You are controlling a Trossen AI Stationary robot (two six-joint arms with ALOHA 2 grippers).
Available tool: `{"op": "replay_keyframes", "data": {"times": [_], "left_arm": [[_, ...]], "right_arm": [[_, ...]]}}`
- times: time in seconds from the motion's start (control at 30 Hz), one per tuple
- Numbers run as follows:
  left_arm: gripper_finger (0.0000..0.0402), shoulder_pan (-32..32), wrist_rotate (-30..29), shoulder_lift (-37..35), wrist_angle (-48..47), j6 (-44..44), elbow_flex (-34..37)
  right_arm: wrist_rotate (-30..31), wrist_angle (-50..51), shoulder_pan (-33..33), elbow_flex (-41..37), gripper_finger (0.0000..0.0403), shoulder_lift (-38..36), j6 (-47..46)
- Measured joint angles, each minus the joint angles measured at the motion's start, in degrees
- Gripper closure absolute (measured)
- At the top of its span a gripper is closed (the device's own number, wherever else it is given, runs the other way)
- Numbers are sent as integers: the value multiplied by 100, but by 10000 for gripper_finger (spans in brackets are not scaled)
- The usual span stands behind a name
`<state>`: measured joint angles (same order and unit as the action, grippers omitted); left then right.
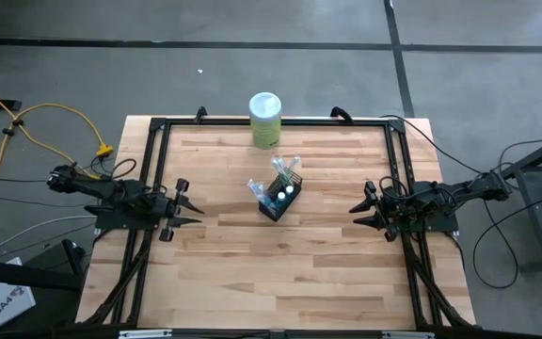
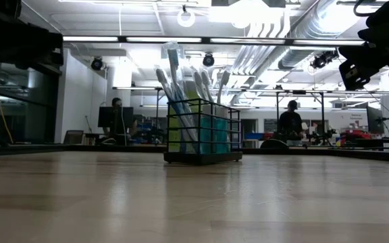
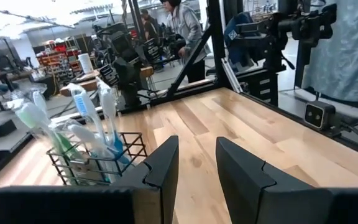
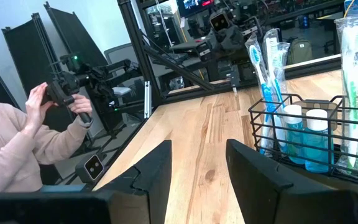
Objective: Pick & Place toothbrushing station
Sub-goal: Return to Home Position
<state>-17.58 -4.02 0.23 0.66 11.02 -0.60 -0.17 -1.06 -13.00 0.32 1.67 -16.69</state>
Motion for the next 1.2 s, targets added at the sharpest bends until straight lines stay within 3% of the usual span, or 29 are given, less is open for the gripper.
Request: {"op": "replay_keyframes", "data": {"times": [0.2, 0.87, 1.2], "left_arm": [[299, 353, 449, 0, -69, -150, 2], [299, 397, 449, 0, -69, 137, 2], [299, 397, 434, 2, -67, -344, 2]], "right_arm": [[-2, 0, 1, 0, 258, 0, 0], [-1, 0, 1, 0, 258, 0, 0], [-2, 0, 0, 0, 258, 0, 0]]}}
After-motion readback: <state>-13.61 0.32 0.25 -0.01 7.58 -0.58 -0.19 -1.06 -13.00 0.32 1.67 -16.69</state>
